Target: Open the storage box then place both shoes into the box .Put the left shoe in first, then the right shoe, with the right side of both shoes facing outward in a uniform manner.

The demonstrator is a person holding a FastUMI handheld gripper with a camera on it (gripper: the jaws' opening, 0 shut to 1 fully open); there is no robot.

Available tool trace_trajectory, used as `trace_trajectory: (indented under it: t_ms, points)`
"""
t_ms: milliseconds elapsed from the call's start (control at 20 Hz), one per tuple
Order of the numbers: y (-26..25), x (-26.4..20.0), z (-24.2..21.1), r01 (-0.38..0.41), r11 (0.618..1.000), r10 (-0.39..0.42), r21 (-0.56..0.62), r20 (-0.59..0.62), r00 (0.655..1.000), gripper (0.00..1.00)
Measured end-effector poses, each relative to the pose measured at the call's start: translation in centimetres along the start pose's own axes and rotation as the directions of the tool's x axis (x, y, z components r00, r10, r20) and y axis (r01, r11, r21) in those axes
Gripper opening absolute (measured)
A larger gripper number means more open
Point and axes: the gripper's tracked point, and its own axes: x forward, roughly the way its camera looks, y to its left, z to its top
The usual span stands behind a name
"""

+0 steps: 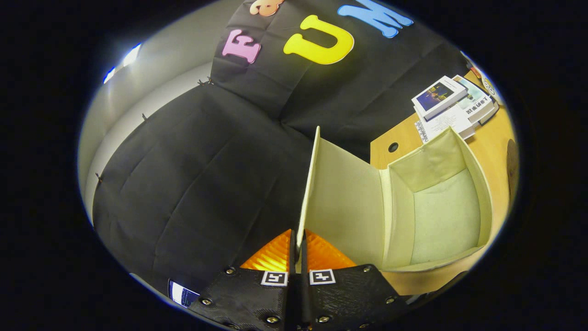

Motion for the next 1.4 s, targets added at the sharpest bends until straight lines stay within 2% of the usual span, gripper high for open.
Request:
trace_trajectory:
  t_ms: [200, 250, 350, 400, 450, 500, 800, 1050, 1400]
  points:
    - [1.0, 0.8, -0.5, -0.021, 0.999, 0.02, -0.048, -0.028, 0.999, 0.11]
    - [0.9, 0.8, -0.6, -0.016, 0.997, 0.014, -0.07, -0.03, 0.999, 0.21]
    - [0.6, 0.3, 0.0, 0.003, 0.993, -0.004, -0.118, -0.012, 1.0, 0.56]
    - [0.4, -0.1, 0.3, 0.018, 0.99, -0.018, -0.141, 0.002, 1.0, 0.66]
    - [-0.1, -0.3, 0.6, 0.037, 0.986, -0.035, -0.164, 0.015, 0.999, 0.91]
    - [-0.7, -0.7, 1.2, 0.056, 0.982, -0.052, -0.183, 0.026, 0.998, 0.96]
    - [-3.5, -3.4, 4.0, 0.132, 0.962, -0.115, -0.24, 0.086, 0.99, 0.97]
    - [-6.4, -6.7, 6.6, 0.219, 0.926, -0.187, -0.307, 0.132, 0.973, 0.97]
    - [-11.1, -10.5, 9.1, 0.316, 0.893, -0.277, -0.32, 0.162, 0.947, 0.97]
